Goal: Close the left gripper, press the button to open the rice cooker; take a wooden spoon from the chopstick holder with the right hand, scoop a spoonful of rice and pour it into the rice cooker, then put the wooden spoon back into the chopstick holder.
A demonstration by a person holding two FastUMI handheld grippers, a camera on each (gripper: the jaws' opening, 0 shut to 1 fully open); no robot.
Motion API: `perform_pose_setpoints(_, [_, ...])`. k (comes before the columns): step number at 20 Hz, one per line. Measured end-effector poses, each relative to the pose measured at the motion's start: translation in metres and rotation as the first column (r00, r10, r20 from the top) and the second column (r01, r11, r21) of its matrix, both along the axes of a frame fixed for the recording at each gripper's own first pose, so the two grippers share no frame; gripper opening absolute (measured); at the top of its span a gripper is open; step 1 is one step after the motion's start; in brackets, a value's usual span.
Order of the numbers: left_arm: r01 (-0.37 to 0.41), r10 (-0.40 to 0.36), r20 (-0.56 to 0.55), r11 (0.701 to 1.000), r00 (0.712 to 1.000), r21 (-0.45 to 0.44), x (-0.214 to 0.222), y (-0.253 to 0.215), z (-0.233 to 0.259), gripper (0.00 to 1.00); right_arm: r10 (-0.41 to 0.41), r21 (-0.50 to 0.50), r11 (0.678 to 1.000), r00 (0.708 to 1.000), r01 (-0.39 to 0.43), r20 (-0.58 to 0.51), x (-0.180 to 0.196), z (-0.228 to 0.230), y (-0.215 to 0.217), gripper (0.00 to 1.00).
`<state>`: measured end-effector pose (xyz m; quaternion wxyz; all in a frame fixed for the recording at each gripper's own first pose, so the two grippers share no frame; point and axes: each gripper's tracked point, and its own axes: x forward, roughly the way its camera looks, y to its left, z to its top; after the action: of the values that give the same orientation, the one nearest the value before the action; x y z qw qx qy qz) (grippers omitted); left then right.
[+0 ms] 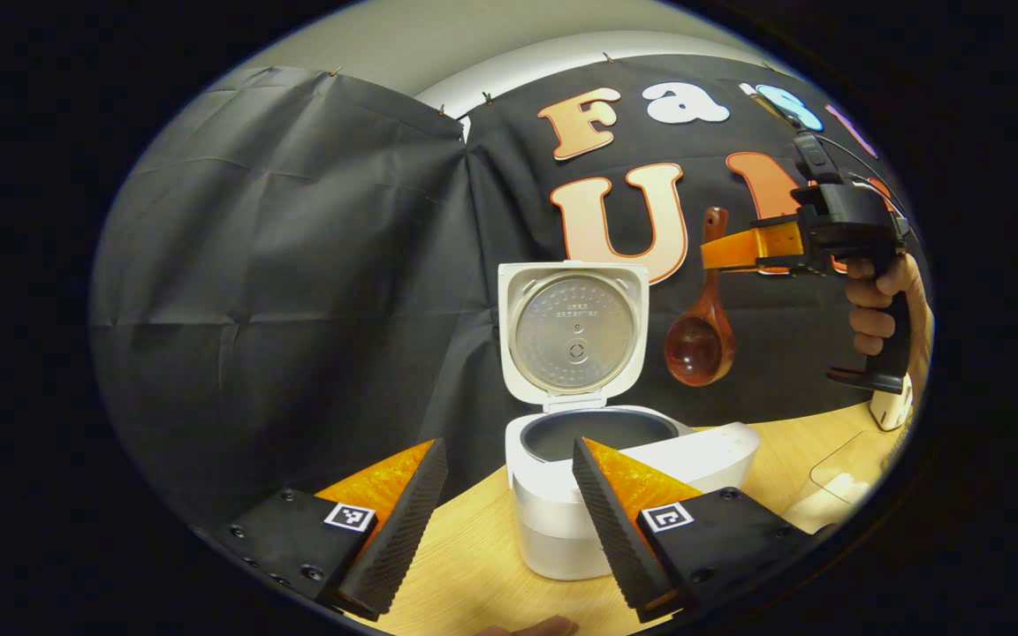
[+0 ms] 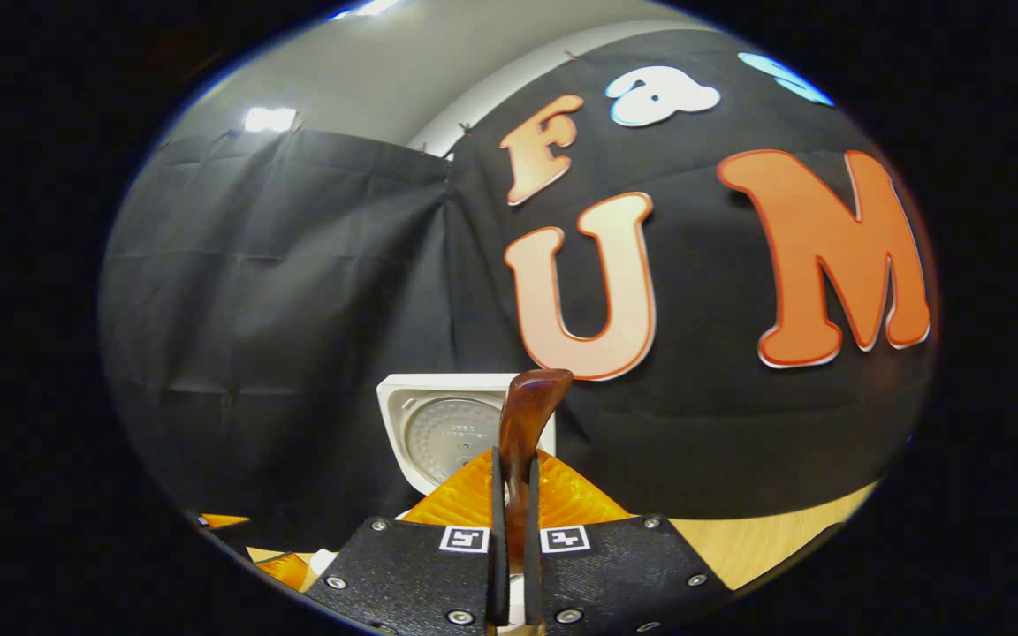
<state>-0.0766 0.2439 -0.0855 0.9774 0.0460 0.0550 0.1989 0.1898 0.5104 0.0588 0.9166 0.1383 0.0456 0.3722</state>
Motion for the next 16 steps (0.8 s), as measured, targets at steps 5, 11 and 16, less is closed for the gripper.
perform_pose_setpoints(5, [0.058,-0.058,0.003,0.998,0.998,-0.002,0.01,-0.033,0.004,0.94,-0.123,0.006,0.992,0.984,0.125,-0.129,0.002,-0.021,-0.06,0.07])
perform_pose_setpoints(11, [0.135,-0.135,0.005,0.991,0.991,-0.014,0.017,-0.08,0.005,0.94,-0.214,0.088,0.965,0.937,0.246,-0.275,-0.01,-0.041,-0.129,0.07])
perform_pose_setpoints(16, [0.17,-0.17,0.004,0.985,0.985,-0.036,0.022,-0.113,0.004,0.94,-0.37,0.08,0.911,0.888,0.404,-0.273,-0.003,-0.053,-0.21,0.07])
